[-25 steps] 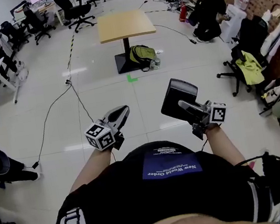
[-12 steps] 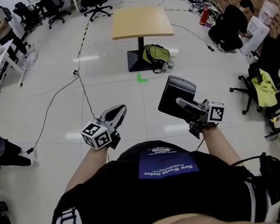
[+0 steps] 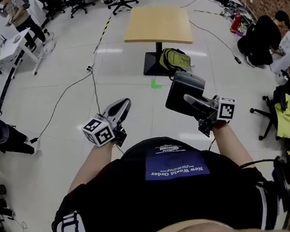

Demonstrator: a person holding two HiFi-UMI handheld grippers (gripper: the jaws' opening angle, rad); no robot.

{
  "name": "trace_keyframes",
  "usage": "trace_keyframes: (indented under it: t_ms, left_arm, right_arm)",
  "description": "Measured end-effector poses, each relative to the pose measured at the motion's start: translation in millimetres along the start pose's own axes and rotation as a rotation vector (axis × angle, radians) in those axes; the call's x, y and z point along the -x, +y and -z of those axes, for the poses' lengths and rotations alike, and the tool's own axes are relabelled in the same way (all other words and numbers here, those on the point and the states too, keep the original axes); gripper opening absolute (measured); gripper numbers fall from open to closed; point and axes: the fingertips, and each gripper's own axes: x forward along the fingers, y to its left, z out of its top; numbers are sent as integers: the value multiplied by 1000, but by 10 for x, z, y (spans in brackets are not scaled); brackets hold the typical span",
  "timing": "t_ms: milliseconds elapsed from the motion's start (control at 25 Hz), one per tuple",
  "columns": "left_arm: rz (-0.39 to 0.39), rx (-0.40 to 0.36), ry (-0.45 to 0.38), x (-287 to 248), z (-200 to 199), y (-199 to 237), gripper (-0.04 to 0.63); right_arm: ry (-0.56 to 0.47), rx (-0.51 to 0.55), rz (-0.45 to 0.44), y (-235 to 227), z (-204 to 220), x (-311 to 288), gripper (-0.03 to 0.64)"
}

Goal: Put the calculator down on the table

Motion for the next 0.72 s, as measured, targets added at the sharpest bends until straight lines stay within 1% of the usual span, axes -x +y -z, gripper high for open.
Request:
trace_keyframes:
  t_ms: [160,320,480,560,640,720]
  left_arm:
    - [-21,-14,19,-200,-107,203,8]
    - [-17,8,14,-336,-98,450,8]
    - [32,16,8,-526,-240,852,8]
    - [72,-9,5,-634,-390,1119,8]
    - [106,-43,21,-750,-530,1428,8]
    - [132,-51,40,-831,-601,1646,8]
  right_arm:
    - [-2,-16,-3,-286,-186,-71,80]
    - [9,-21,23,-530,-236,-149,80]
    - [0,-11,54,-742,-405,-446,80]
    - [-8,11,71,-836,-542,-680,80]
    - [-29,24,88,-939,-728,-964,80]
    - [-58,19,83,-993,-835,-1165,80]
